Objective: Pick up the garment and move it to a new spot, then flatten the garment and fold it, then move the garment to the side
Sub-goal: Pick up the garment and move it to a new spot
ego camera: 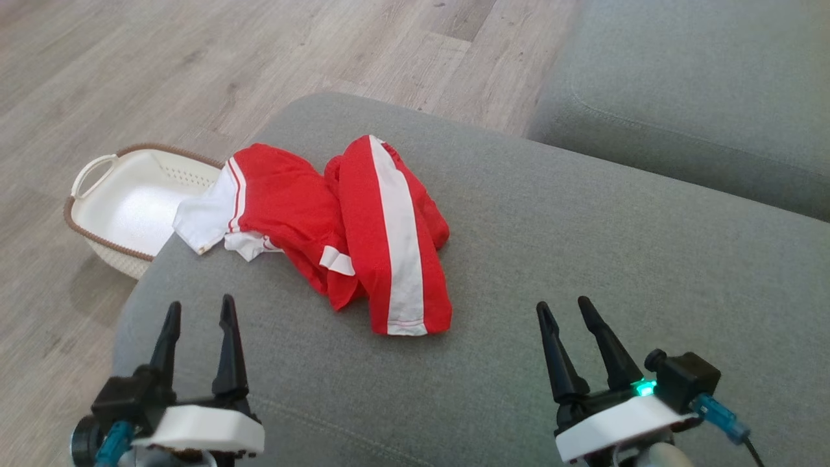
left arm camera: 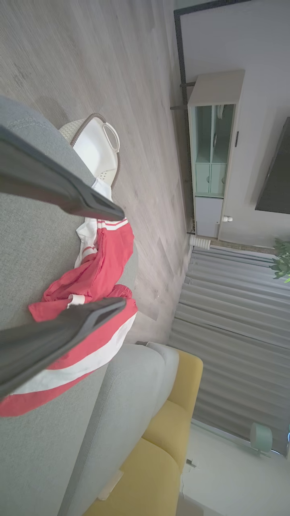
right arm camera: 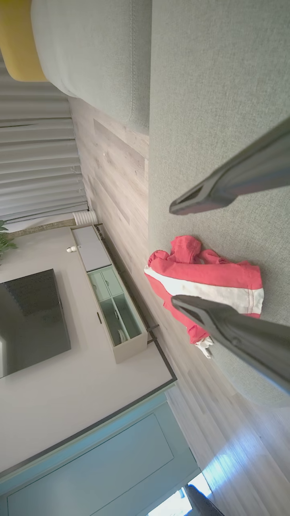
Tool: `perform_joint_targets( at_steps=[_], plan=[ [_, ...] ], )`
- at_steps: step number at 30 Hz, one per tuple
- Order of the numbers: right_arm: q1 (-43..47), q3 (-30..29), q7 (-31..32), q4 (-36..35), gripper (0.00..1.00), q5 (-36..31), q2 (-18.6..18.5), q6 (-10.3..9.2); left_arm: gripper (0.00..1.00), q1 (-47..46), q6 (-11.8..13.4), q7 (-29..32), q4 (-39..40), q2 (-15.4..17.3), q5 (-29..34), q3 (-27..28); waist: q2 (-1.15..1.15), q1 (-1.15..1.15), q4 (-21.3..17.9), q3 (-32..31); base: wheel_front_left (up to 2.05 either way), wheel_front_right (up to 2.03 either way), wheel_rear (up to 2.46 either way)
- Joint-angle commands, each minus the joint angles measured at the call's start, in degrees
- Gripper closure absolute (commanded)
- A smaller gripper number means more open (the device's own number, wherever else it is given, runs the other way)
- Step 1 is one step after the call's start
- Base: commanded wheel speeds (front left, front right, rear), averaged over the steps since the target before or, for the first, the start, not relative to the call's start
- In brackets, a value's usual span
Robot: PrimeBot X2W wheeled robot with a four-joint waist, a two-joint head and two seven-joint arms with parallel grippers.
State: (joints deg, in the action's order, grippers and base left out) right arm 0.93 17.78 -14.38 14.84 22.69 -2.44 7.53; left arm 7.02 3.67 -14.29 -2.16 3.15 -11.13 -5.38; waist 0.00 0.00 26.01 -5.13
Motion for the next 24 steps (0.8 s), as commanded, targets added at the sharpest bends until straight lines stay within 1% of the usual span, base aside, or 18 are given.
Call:
perform_joint_targets(
  at_steps=[1, 4, 6, 10, 12, 15, 16, 17, 21, 24],
  plan=[
    [-1.2, 1.2, -0.6, -1.8, 0.00, 0.3, -0.4, -0.04, 0.00, -2.2, -0.3, -0.7, 2.0, -0.3, 0.6, 2.0, 0.00, 0.00, 0.0, 0.2, 0.00, 0.00, 0.00],
    [-1.4, 1.1, -0.6, -1.8, 0.00, -0.1, -0.4, -0.04, 0.00, -2.7, -0.6, -0.7, 1.4, -0.3, 0.9, 2.5, 0.00, 0.00, -0.7, 1.2, 0.00, 0.00, 0.00],
    [-1.7, 0.4, -0.6, -1.9, 0.00, -0.6, -0.4, -0.04, 0.00, -3.7, -1.3, -0.7, 0.8, -0.3, 1.3, 2.7, 0.00, 0.00, -1.5, 2.5, 0.00, 0.00, 0.00],
    [-3.5, -1.5, -0.6, -2.5, 0.00, -2.4, -0.4, -0.04, 0.00, -8.8, -3.6, -0.7, -1.2, -0.1, 2.4, 3.0, 0.00, 0.00, -3.6, 7.1, 0.00, 0.00, 0.00],
    [-4.8, -2.5, -0.6, -2.8, 0.00, -3.5, -0.4, -0.04, 0.00, -12.7, -5.2, -0.7, -3.2, 0.6, 2.8, 2.9, 0.00, 0.00, -4.9, 9.6, 0.00, 0.00, 0.00],
    [-6.7, -4.1, -0.6, -3.5, 0.00, -5.0, -0.4, -0.04, 0.00, -19.8, -7.3, -0.7, -7.9, 2.6, 3.1, 2.4, 0.00, 0.00, -7.0, 13.6, 0.00, 0.00, 0.00],
    [-6.7, -4.1, -0.6, -3.5, 0.00, -5.0, -0.4, -0.04, 0.00, -19.8, -7.3, -0.7, -7.9, 2.6, 3.1, 2.4, 0.00, 0.00, -7.0, 13.6, 0.00, 0.00, 0.00],
    [-7.3, -4.7, -0.6, -3.6, 0.00, -5.3, -0.4, -0.04, 0.00, -22.6, -8.0, -0.2, -9.7, 3.4, 3.3, 2.0, 0.00, 0.00, -7.6, 14.8, 0.00, 0.00, 0.00],
    [-9.6, -6.5, -0.6, -4.6, 0.00, -6.4, -0.4, -0.04, 0.00, -34.2, -10.0, 5.1, -16.7, 7.0, 2.9, 0.1, 0.00, 0.00, -10.4, 19.5, 0.00, 0.00, 0.00],
    [-11.1, -7.6, -0.6, -5.2, 0.00, -6.6, -0.4, -0.04, 0.00, -42.6, -10.8, 10.2, -22.2, 9.8, 2.0, -2.2, 0.00, 0.00, -12.3, 22.3, 0.00, 0.00, 0.00]
  ],
)
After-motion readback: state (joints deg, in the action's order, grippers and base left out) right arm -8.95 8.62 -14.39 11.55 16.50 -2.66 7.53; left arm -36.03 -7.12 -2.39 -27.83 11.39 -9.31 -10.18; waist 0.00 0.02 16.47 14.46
